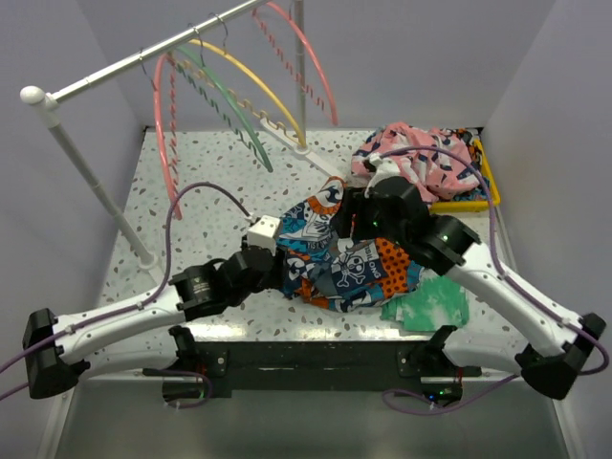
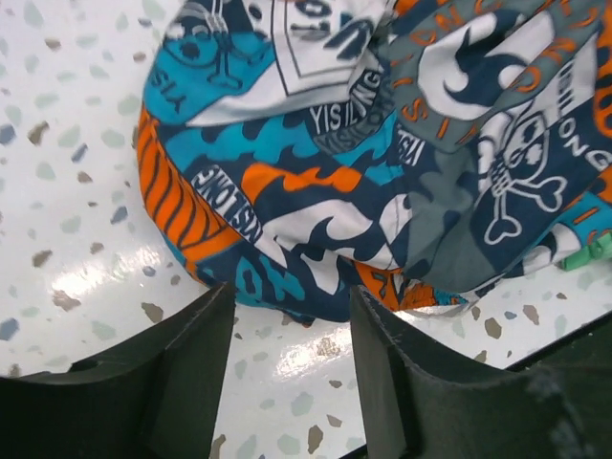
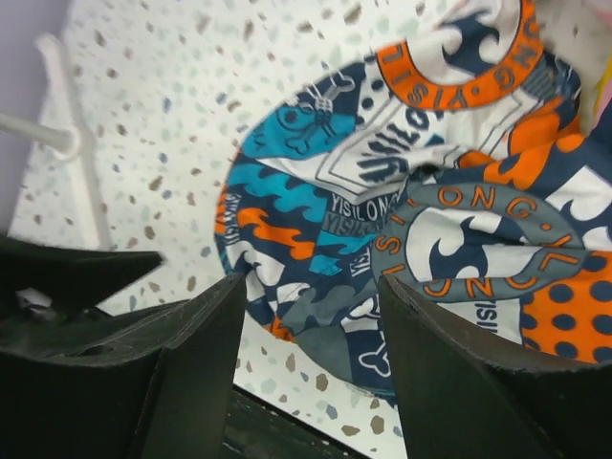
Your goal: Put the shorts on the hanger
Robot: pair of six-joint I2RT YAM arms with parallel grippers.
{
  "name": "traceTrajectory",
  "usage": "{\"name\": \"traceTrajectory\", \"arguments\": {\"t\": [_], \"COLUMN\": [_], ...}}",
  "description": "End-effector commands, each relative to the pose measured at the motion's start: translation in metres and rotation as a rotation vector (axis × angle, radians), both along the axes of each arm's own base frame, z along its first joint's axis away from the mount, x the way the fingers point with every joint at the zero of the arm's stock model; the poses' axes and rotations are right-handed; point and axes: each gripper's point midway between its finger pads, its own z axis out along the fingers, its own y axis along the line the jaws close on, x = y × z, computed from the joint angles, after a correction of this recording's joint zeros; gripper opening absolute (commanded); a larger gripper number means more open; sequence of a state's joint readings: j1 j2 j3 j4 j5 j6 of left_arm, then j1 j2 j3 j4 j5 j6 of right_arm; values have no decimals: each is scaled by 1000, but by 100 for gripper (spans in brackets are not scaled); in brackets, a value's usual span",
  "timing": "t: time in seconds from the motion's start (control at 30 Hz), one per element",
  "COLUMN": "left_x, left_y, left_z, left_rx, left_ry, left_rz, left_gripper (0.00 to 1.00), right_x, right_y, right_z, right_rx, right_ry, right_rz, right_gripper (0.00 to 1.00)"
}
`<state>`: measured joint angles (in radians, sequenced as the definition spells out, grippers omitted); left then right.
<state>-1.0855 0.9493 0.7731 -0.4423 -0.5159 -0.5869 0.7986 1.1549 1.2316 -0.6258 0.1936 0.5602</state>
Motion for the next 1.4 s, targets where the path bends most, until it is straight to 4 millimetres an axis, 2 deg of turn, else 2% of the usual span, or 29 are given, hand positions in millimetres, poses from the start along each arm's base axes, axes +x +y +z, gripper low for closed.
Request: {"name": "traceTrajectory", "arguments": {"t": [0.0,0.03,0.07,0.1,0.13,0.17,0.2,0.27,0.3,0.4,0.5,0.63,0.77,0.83,0.87,0.93,0.97,1.03,1.07,1.13,1.17,1.2,1.23,1.27,1.3,1.33,1.37], "left_x": [-4,-7,-12,-14,-16,-21,-21,-22,-19,-13,-5,5,12,15,16,18,18,20,17,17,14,15,11,11,12,8,7], "left_y": [-3,-4,0,-6,-8,-6,-17,-20,-26,-24,-24,-21,-9,-7,-6,-9,-5,-7,0,1,8,6,14,16,15,22,26], "left_z": [-38,-46,-64,-67,-74,-91,-88,-100,-97,-106,-112,-122,-139,-138,-137,-127,-125,-108,-107,-83,-80,-63,-51,-41,-14,-10,0], "left_rx": [-86,-106,-92,-126,-133,-114,-167,-164,-190,-158,-137,-99,-31,-27,-26,-39,-21,-42,-12,-42,-12,-35,-32,-38,-81,-49,-49], "left_ry": [73,93,119,124,132,147,135,129,112,100,72,49,46,31,25,12,11,-8,-2,-18,-10,-22,-24,-31,-60,-49,-54], "left_rz": [63,68,63,43,30,12,-21,-49,-57,-27,-4,46,126,148,155,156,163,162,163,159,159,160,161,158,151,146,145], "left_gripper": [52,51,51,52,52,53,54,56,60,66,69,69,57,41,26,11,0,0,0,0,0,0,0,0,0,0,0], "right_x": [-33,-42,-57,-66,-73,-85,-92,-105,-109,-116,-118,-119,-116,-110,-108,-102,-95,-86,-79,-73,-68,-67,-66,-61,-62,-60,-57], "right_y": [-4,0,11,10,11,16,12,11,8,6,4,0,-8,-7,-8,-6,-10,-10,-13,-14,-11,-10,-8,-1,-5,-6,1], "right_z": [-30,-39,-42,-65,-74,-86,-105,-120,-130,-145,-154,-171,-188,-195,-199,-209,-210,-213,-212,-207,-200,-196,-191,-176,-170,-159,-136], "right_rx": [-106,-111,-100,-141,-161,-191,-229,-260,-277,-294,-321,-366,-403,-419,-432,-466,-493,-511,-536,-551,-555,-564,-569,-553,-574,-569,-533], "right_ry": [-28,-25,-41,-24,-21,-12,9,23,37,49,56,63,52,31,26,20,-4,-30,-53,-79,-98,-102,-107,-126,-124,-132,-151], "right_rz": [95,121,179,200,216,260,274,302,306,317,322,324,301,285,274,255,217,172,141,111,102,105,107,102,97,89,75], "right_gripper": [61,61,60,59,58,57,56,51,51,51,52,59,70,75,75,76,76,70,67,54,48,30,22,13,0,0,0]}}
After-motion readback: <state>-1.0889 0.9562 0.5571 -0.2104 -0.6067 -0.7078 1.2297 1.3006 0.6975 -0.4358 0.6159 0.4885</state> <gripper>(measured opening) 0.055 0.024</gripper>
